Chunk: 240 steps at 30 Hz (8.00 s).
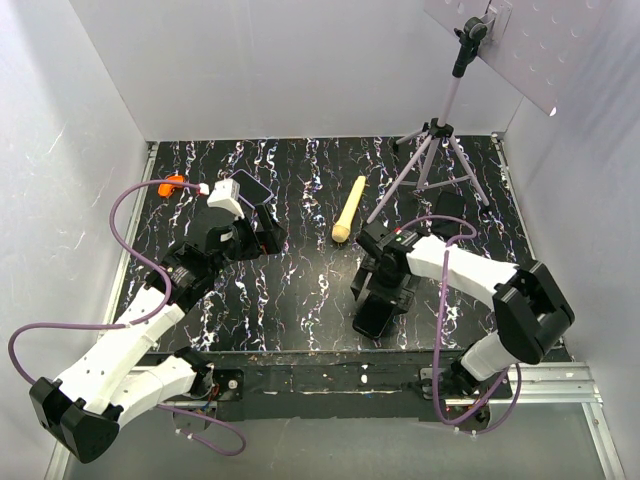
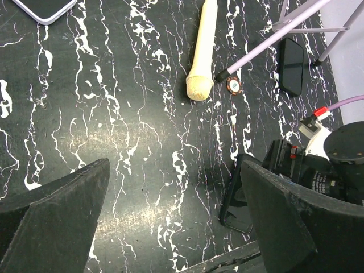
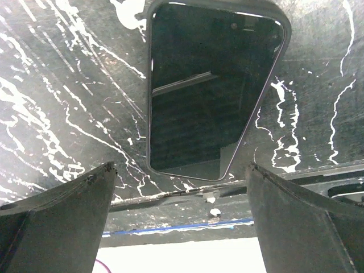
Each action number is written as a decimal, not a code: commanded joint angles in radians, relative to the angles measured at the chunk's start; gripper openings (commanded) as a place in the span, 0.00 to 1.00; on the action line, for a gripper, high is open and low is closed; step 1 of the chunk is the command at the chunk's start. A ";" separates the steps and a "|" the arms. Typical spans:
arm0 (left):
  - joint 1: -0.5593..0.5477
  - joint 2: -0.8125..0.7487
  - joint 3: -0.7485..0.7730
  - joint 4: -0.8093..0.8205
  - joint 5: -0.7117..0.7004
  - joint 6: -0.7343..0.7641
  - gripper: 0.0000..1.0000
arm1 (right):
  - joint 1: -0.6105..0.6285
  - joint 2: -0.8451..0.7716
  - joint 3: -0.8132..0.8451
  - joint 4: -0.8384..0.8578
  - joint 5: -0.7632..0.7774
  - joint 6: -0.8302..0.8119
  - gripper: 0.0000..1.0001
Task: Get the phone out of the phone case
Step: Pick up the phone at the center of the board, then remove the phone case from the phone.
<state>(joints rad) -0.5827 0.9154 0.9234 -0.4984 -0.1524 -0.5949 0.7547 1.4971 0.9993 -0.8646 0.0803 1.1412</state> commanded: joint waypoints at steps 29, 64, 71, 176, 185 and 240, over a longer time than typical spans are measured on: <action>-0.003 0.000 0.065 -0.077 -0.007 0.142 1.00 | 0.014 0.124 -0.073 0.104 0.098 0.117 1.00; 0.006 0.178 -0.239 0.462 0.666 -0.520 0.95 | 0.020 -0.337 -0.184 0.613 -0.115 -0.784 0.01; -0.028 0.283 -0.248 0.594 0.677 -0.583 0.97 | 0.054 -0.360 -0.157 0.651 -0.292 -0.781 0.01; 0.038 0.221 -0.130 1.044 1.105 -0.803 0.00 | -0.071 -0.563 -0.297 1.458 -1.218 -0.222 0.38; 0.040 0.247 -0.138 1.169 1.165 -0.870 0.00 | -0.068 -0.525 -0.280 1.491 -1.237 -0.210 0.25; -0.094 0.048 -0.449 1.507 -0.045 -1.188 0.00 | 0.253 -0.535 -0.254 1.387 -0.214 -0.308 0.69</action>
<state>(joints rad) -0.6762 0.9344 0.4652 0.7643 -0.1032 -1.7298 0.9581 0.9249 0.7574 0.2543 -0.3294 0.8799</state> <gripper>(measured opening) 0.135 0.691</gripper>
